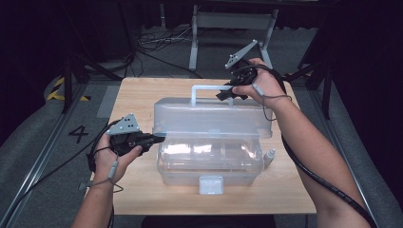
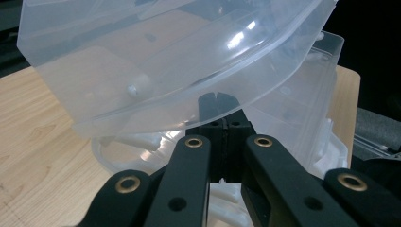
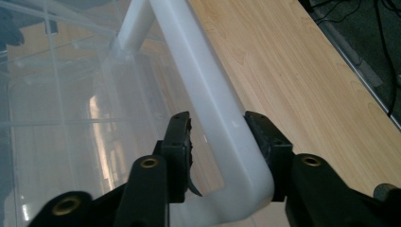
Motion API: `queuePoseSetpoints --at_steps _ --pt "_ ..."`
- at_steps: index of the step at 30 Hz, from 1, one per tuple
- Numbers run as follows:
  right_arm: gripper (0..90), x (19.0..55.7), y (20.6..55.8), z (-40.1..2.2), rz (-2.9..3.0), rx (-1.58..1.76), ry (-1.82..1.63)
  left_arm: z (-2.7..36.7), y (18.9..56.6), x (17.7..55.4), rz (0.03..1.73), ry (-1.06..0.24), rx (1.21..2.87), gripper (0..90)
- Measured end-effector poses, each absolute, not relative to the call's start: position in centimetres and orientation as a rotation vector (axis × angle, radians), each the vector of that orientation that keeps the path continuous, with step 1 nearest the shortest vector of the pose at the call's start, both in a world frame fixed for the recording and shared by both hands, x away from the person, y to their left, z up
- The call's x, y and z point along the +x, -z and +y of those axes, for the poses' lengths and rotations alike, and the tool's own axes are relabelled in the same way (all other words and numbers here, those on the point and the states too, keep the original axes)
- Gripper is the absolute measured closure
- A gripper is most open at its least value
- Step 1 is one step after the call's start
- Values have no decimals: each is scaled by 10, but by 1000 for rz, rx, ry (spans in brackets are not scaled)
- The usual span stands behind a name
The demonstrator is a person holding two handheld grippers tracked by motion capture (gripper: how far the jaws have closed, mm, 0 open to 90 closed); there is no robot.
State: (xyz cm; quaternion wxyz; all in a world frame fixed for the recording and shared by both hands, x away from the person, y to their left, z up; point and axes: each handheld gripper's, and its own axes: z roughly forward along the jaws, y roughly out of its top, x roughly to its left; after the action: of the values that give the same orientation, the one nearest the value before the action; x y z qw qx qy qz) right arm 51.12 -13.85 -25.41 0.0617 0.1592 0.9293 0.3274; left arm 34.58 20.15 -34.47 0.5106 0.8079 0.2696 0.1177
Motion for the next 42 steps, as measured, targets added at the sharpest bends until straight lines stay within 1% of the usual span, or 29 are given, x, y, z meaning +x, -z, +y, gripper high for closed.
queuePoseSetpoints --at_steps 2,8,9,10,11,21,25,37,42 --pt "553 510 254 -137 2811 454 -975 202 344 347 648 -284 1943 900" --pt "522 509 253 -138 2820 444 -988 202 344 347 647 -282 1951 900" --pt "492 509 253 -138 2820 446 -992 202 344 348 643 -276 1955 900" --pt "404 509 253 -137 2805 452 -1022 202 344 348 643 -272 1954 900" --pt "400 509 252 -137 2792 461 -1051 201 344 348 642 -273 1952 900" --pt "412 499 233 -148 2713 502 -1197 201 343 349 642 -276 1952 900" --pt "473 487 222 -163 2644 534 -1253 202 342 350 640 -276 1952 900" --pt "568 453 206 -207 2547 585 -1280 201 338 352 644 -267 1980 900" --pt "628 436 203 -223 2533 596 -1272 201 338 352 648 -268 1979 900"
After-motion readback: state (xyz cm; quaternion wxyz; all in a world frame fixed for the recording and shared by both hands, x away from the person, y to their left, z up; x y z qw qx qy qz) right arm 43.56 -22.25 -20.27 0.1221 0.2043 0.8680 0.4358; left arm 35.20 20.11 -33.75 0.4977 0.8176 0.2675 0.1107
